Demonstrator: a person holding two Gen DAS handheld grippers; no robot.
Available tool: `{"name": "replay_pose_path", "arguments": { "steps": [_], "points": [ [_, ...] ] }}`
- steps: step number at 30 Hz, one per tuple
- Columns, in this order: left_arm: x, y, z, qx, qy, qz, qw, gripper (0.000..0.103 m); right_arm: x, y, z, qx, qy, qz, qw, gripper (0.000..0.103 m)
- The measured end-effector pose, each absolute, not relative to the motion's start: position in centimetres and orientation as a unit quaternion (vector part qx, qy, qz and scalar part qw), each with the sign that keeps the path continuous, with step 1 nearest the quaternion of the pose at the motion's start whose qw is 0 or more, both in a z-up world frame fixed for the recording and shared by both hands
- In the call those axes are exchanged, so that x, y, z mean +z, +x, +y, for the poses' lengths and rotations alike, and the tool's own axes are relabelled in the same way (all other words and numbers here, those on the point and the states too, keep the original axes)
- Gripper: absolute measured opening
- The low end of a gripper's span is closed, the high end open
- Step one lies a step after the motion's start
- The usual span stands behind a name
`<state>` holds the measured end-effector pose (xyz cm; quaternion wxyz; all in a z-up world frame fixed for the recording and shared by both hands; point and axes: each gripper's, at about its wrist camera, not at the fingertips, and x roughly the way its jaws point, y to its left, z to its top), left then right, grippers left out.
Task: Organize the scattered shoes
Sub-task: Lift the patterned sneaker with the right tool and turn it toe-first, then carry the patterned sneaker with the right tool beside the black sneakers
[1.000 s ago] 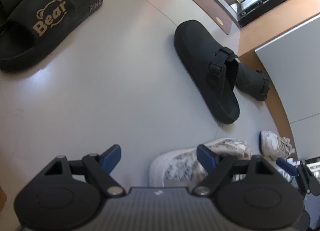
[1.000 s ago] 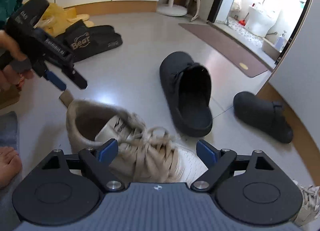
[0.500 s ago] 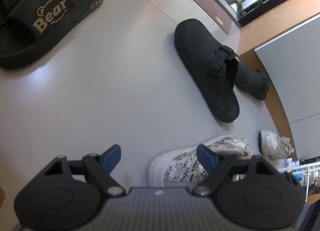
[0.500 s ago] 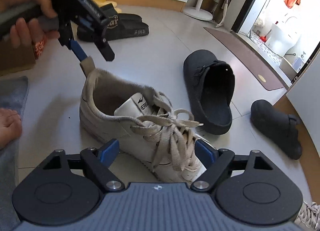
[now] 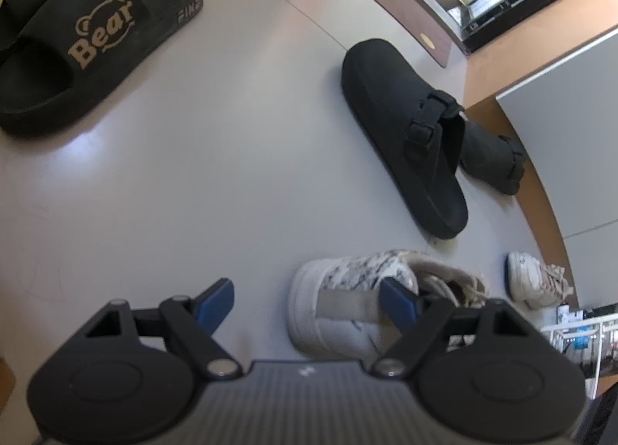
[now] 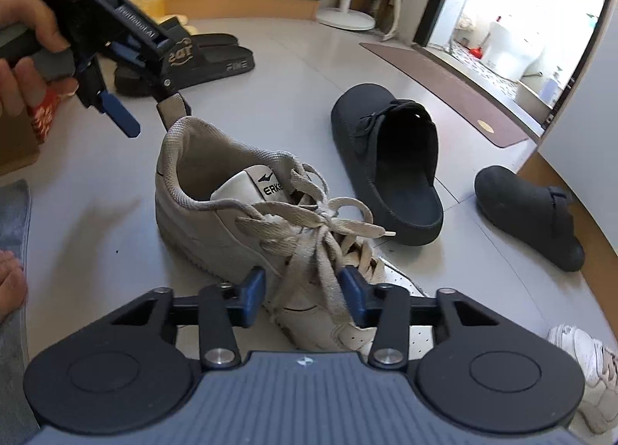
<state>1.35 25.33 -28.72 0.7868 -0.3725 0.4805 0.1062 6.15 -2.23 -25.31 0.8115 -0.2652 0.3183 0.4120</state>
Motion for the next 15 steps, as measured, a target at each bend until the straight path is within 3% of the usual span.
{"name": "replay_pose_path", "arguments": {
  "steps": [8,11,13,14,15],
  "points": [
    [-28.7,1.4,25.2,0.11,-0.367,0.483,0.787,0.084,-24.6,6.6,-2.7,0.42,-0.232,0.343,0.807,0.018],
    [-28.8,1.4,24.9,0.105,-0.367,0.484,0.787,0.084,-24.3,6.7,-2.9,0.441,-0.22,0.349,0.797,0.017],
    [-28.9,1.3,24.7,0.104,-0.368,0.487,0.785,0.084,-23.8,6.5,-3.0,0.453,-0.222,0.342,0.793,0.019],
    [-29.0,1.3,24.7,0.104,-0.368,0.488,0.785,0.084,-23.6,6.3,-3.1,0.452,-0.222,0.336,0.796,0.027],
    [-29.0,1.3,24.7,0.104,-0.367,0.49,0.784,0.084,-23.4,6.2,-3.2,0.448,-0.223,0.33,0.8,0.046]
  ]
}}
